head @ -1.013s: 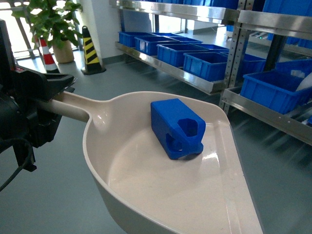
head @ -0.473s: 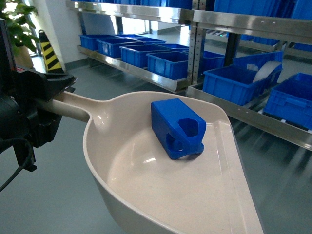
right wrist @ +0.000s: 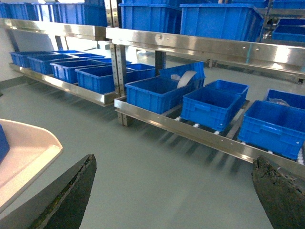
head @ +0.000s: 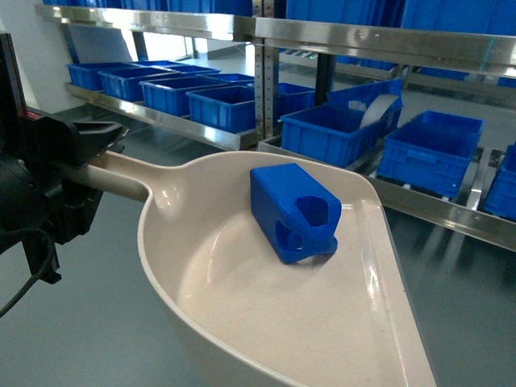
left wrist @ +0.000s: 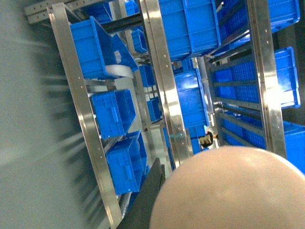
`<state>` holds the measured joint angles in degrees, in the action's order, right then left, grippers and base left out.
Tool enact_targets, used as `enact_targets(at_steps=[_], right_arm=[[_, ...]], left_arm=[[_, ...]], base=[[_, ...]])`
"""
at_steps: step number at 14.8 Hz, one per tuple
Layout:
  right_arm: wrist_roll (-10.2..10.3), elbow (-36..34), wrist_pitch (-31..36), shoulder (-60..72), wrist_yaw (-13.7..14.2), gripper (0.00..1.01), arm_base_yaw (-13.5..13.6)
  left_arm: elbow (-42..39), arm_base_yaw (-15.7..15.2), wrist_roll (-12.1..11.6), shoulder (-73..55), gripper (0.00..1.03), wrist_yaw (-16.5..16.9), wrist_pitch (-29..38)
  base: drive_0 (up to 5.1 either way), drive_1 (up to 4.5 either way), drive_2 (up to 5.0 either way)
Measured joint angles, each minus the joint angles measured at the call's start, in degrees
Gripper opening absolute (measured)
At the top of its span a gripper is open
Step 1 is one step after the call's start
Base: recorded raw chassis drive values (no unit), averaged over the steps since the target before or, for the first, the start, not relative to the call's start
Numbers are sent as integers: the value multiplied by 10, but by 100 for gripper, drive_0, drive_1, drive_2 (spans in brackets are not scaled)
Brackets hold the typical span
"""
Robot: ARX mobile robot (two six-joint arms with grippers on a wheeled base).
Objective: Place part in tray to right shelf
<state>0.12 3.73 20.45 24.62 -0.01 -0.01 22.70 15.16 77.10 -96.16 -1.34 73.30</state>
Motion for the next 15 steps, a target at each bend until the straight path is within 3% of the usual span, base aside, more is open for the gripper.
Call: enact_targets(at_steps=[15], right_arm=[[0, 0, 0, 0, 0, 98, 0]], left_arm=[[0, 0, 0, 0, 12, 0, 0]], base=[[-158, -158, -158]])
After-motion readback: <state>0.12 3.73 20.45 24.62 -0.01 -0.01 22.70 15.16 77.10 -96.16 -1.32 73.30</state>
